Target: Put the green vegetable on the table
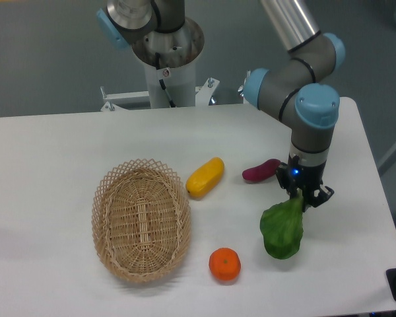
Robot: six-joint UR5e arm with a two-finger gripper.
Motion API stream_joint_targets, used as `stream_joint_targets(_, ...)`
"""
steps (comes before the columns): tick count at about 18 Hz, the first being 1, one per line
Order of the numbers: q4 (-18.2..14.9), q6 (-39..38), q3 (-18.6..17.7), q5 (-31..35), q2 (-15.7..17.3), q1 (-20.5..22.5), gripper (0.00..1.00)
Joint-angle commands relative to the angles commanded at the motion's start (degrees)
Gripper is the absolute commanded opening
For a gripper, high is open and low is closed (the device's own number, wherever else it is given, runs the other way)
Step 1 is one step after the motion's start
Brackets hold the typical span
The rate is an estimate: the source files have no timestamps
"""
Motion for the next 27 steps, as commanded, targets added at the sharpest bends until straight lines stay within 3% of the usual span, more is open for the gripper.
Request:
stream_joint_targets(3, 0.3, 0.3, -1.1, 0.0, 0.1, 0.0, 0.4)
stream_joint_targets(6, 0.3, 0.3, -1.0, 0.0, 0.1, 0.0, 0.53)
stream_joint_targets(7, 0.3, 0.3, -0.9, 0.0, 0.1, 0.0, 0.64)
stream_joint_targets(8, 0.3, 0.3, -0.7, 0.0, 0.1, 0.0, 0.89)
stream_joint_targets(9, 0.3, 0.2, -0.4, 0.0, 0.1, 0.0, 1.0)
stream_joint_targets(15, 0.2, 0.3, 2.1, 0.0, 1.3, 0.0, 1.0)
stream_joint_targets(22, -1.4, 0.3, 5.3, -0.1, 6.8, -0.2, 1.0)
stream_joint_targets(27, -12.7, 0.3, 8.1, -0.1, 11.2, -0.6, 1.0)
